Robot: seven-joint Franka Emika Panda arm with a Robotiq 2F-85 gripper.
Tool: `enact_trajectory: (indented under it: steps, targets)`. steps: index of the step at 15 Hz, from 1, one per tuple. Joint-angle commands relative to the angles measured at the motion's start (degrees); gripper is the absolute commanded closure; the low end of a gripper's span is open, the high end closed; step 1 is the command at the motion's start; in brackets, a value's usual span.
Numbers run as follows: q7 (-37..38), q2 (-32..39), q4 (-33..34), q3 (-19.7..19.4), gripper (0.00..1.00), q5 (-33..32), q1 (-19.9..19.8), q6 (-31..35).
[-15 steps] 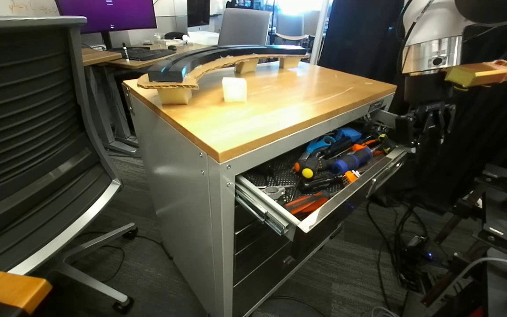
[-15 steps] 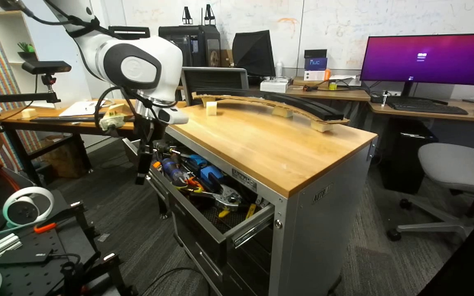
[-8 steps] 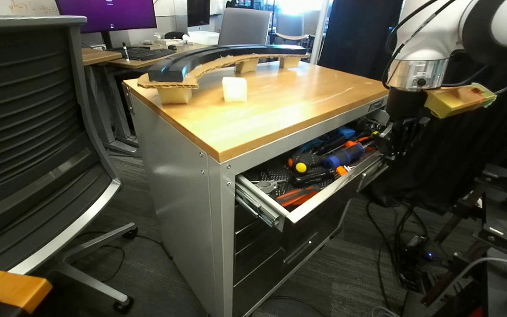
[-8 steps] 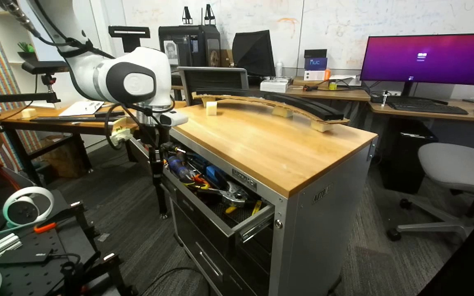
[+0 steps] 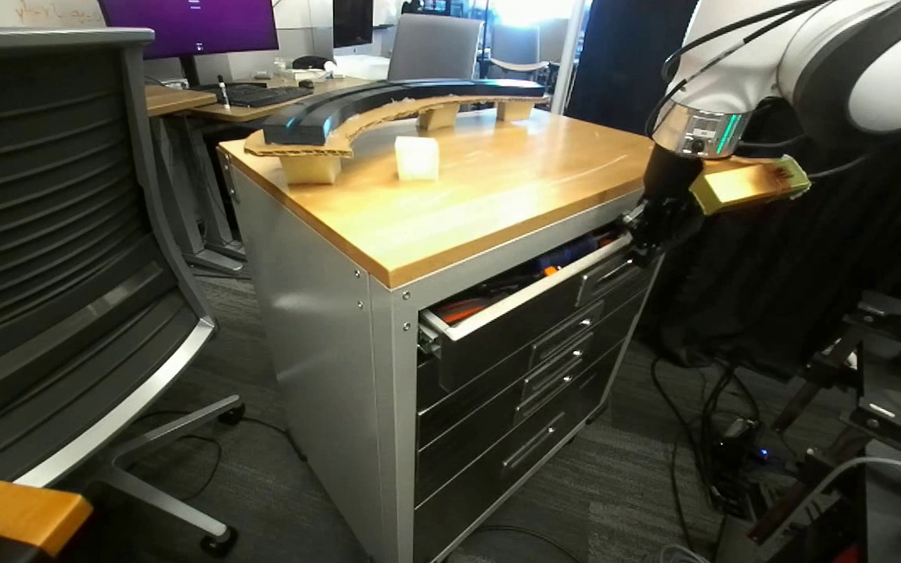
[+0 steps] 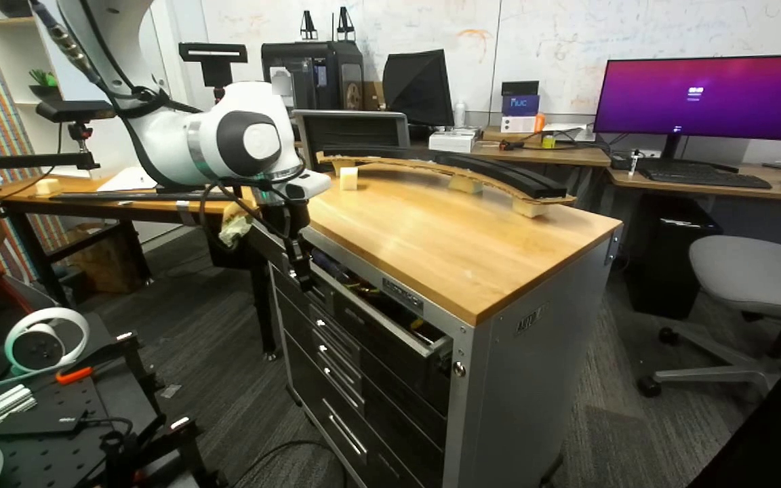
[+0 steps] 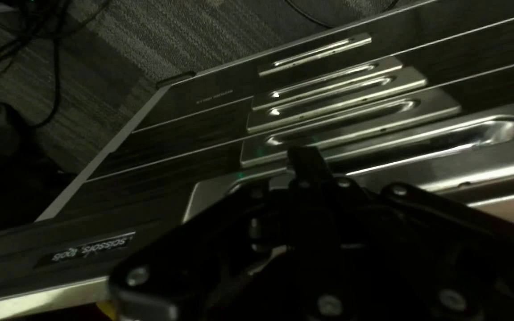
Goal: Put the screwdriver in the drawer then close it
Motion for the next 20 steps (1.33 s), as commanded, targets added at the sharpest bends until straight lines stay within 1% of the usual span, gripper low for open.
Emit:
enact_trajectory:
  steps: [1, 4, 5, 6, 7, 8, 9, 10, 11, 12, 13, 14, 15, 16, 17, 18, 19, 20]
  targets:
    - [5.0, 5.8, 6.7, -4.9, 1.0, -3.6, 2.9, 3.4]
    - [5.5, 8.8, 9.7, -6.4, 1.0, -2.1, 4.5, 4.3]
    - [4.2, 7.8, 8.8, -5.5, 1.0, -0.5, 4.0, 4.2]
    - [3.2, 5.8, 7.1, -4.7, 0.74, 0.9, 3.5, 4.1]
    - [2.3, 3.2, 5.1, -4.0, 0.73, 2.3, 2.9, 3.9]
    - [0.7, -0.6, 2.3, -3.3, 0.66, 3.6, 2.1, 3.4]
    - [0.4, -3.7, 0.4, -3.7, 0.6, 3.6, 2.4, 2.7]
    - [-1.0, -8.0, -1.7, -3.6, 0.5, 3.8, 2.0, 1.4]
    - [-2.9, -10.1, -2.2, -2.6, 0.43, 4.3, 1.3, 0.2]
    - [-6.6, -12.9, -3.1, -0.7, 0.34, 5.6, -0.2, -1.2]
    - [-12.6, -16.1, -4.2, 3.0, 0.28, 9.8, -2.6, -3.3]
    - [-16.4, -19.4, -5.5, 7.5, 0.19, 13.5, -4.5, -6.6]
    - [-21.0, -22.2, -5.1, 7.2, 0.12, 17.5, -2.9, -9.7]
    - [-25.1, -24.7, -4.6, 9.4, 0.04, 22.3, -2.7, -13.5]
    - [-29.6, -27.4, -3.3, 10.4, 0.01, 27.6, -2.1, -18.7]
    - [-33.9, -29.6, -1.5, 5.0, 0.0, 32.5, 3.5, -23.8]
    - [-27.1, -23.6, -2.2, 11.2, 0.07, 26.6, -3.5, -16.9]
    - [-30.2, -26.2, -1.6, 10.7, 0.01, 30.1, -2.0, -20.5]
